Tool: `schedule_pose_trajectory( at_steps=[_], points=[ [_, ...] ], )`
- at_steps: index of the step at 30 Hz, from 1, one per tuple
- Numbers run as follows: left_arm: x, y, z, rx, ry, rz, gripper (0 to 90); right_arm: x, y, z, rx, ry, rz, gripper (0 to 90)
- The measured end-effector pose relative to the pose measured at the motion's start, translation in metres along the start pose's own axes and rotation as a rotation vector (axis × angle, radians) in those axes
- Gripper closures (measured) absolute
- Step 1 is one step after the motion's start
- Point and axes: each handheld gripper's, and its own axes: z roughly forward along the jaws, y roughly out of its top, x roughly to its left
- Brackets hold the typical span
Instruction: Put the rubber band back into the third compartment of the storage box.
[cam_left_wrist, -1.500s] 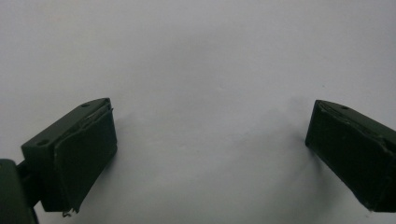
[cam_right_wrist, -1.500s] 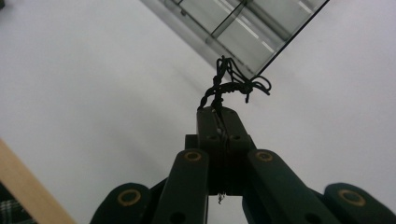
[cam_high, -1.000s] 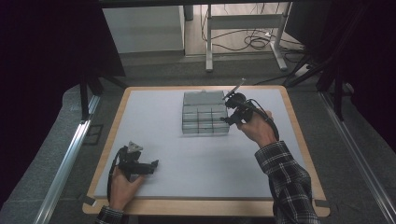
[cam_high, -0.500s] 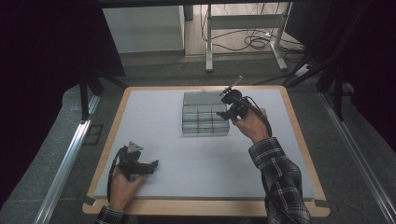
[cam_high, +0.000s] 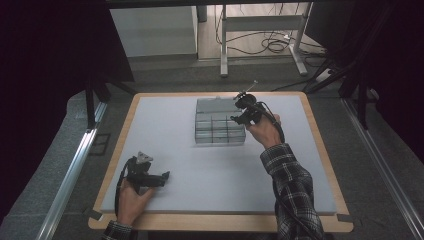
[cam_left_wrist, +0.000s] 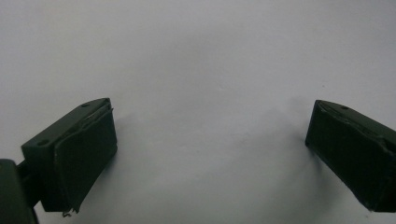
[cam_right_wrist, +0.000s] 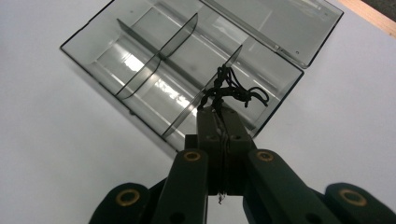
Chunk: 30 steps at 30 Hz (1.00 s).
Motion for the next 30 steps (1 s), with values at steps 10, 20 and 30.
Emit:
schedule_pose_trajectory(
  at_steps=[10,20,30],
  points=[
    [0.001,0.000,0.000,0.007,0.001,0.008,1.8,-0.009,0.002,0.027,-0.011,-0.008,0.027,87.8],
    [0.001,0.000,-0.001,0.008,0.000,0.008,1.8,-0.014,0.002,0.054,0.000,-0.027,0.050,87.5],
    [0.001,0.000,0.000,0.007,0.000,0.007,1.8,-0.026,-0.003,0.071,0.013,-0.028,0.106,87.3]
  ],
)
